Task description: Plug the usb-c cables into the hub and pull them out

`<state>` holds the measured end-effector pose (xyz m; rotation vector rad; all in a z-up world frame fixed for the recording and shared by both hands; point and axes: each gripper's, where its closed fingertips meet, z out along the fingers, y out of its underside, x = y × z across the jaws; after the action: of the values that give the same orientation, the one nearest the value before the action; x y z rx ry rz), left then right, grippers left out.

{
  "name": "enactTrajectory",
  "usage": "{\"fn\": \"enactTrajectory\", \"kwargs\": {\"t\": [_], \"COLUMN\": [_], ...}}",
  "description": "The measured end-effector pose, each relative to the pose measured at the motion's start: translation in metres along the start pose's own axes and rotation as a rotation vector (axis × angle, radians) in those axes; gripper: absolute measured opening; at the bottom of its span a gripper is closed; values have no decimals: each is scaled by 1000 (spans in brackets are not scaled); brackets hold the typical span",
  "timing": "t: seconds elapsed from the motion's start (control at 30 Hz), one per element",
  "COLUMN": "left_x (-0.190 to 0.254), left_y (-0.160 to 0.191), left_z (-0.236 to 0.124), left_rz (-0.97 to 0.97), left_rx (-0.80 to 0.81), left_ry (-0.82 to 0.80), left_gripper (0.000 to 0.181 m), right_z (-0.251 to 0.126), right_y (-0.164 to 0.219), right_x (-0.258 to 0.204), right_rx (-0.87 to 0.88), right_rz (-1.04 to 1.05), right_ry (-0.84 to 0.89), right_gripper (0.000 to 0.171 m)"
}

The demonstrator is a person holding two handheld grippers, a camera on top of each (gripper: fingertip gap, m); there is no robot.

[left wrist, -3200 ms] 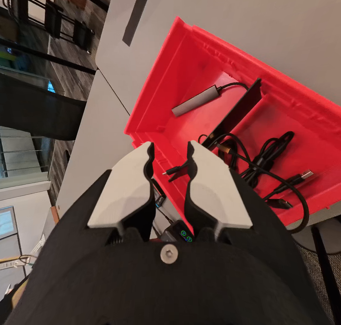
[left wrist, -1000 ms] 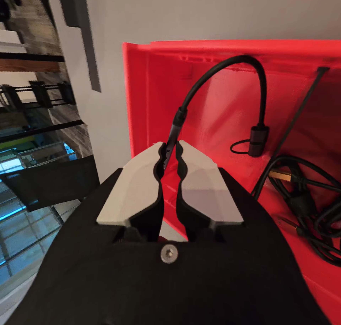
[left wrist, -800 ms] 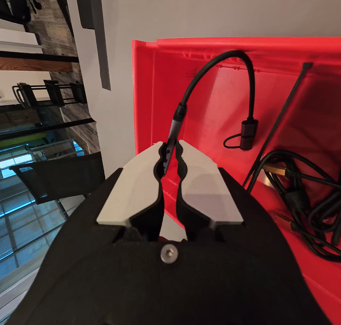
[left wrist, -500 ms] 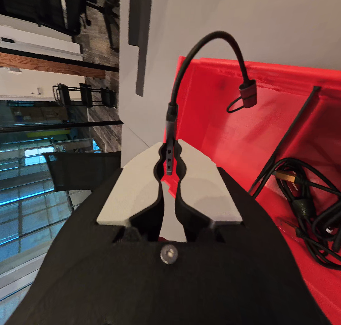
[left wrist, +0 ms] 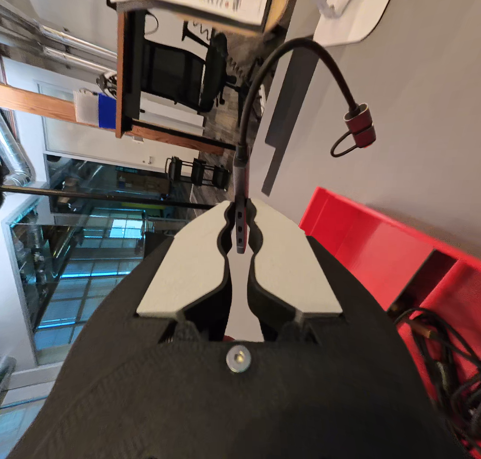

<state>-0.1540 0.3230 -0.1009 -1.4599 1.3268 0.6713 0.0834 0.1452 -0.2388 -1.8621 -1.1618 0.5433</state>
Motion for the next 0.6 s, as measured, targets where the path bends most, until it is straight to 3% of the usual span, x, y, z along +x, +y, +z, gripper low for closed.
{"fn": "enactTrajectory", "kwargs": {"t": [0.3, 0.6], "left_x": [64, 178], "left_y": [-99, -157], "left_z": [9, 33], "left_rz": [9, 36], "left_rx": [137, 157], "left_ry": [73, 226], "left_gripper": [8, 8], "right_z": [-27, -31], "right_y": [-16, 2], "right_x": [33, 45], "right_rx": [115, 87], "right_rz": [44, 79], "right_ry": [156, 195], "right_gripper": [9, 19]}}
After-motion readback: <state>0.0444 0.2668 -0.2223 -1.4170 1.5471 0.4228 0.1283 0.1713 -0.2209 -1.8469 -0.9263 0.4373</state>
